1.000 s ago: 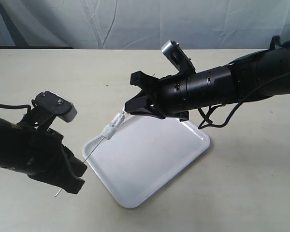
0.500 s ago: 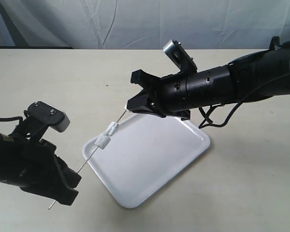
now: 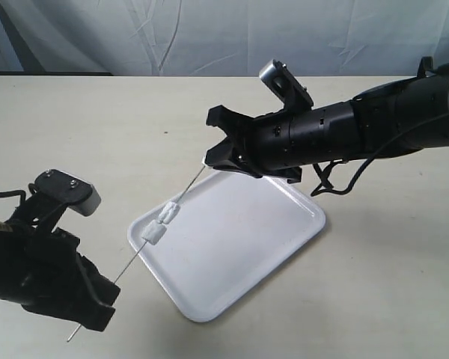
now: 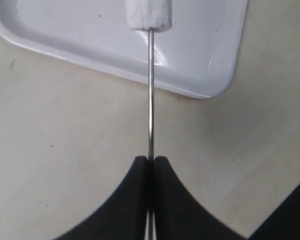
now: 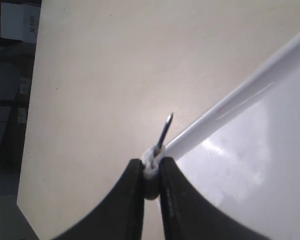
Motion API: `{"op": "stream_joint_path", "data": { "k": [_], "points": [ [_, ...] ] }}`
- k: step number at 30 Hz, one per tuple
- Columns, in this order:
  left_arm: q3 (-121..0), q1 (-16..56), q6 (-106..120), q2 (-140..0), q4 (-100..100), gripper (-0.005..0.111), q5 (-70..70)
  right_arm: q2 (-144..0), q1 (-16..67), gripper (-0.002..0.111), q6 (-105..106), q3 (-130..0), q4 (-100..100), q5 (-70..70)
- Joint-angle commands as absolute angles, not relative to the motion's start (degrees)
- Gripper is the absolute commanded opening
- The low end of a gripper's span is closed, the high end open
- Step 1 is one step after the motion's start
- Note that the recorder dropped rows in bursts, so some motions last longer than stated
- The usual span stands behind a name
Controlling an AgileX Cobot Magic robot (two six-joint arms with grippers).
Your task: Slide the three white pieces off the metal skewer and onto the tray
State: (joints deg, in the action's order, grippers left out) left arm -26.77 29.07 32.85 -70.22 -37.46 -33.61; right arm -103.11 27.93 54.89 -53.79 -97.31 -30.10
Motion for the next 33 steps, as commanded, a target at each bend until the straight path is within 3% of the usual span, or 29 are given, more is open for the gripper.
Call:
{"op": "stream_joint_path", "data": {
  "k": [1, 17, 27, 30, 33],
  "points": [
    [-25.3, 29.5, 29.6, -70.0, -33.9, 0.000, -37.5, -103.1, 27.4, 0.009, 55.7, -54.0, -99.4, -24.2],
    [-25.0, 29.5, 24.0, -70.0, -29.5, 0.000, -35.4, -103.1, 27.4, 0.009, 55.7, -54.0, -95.9, -19.9],
    [-25.0, 29.5, 24.0, -70.0, -29.3, 0.000, -31.6, -105.8, 27.4, 0.009, 55.3, -51.4, -91.3, -25.2],
    [-25.0, 29.5, 24.2, -70.0, -28.6, 0.000, -31.3, -107.0, 27.4, 0.014, 55.3, -49.5, -91.3, -25.7],
    [-25.0, 29.5, 24.2, -70.0, -28.5, 0.000, -30.5, -108.2, 27.4, 0.025, 55.4, -49.4, -91.6, -28.3]
  ]
}}
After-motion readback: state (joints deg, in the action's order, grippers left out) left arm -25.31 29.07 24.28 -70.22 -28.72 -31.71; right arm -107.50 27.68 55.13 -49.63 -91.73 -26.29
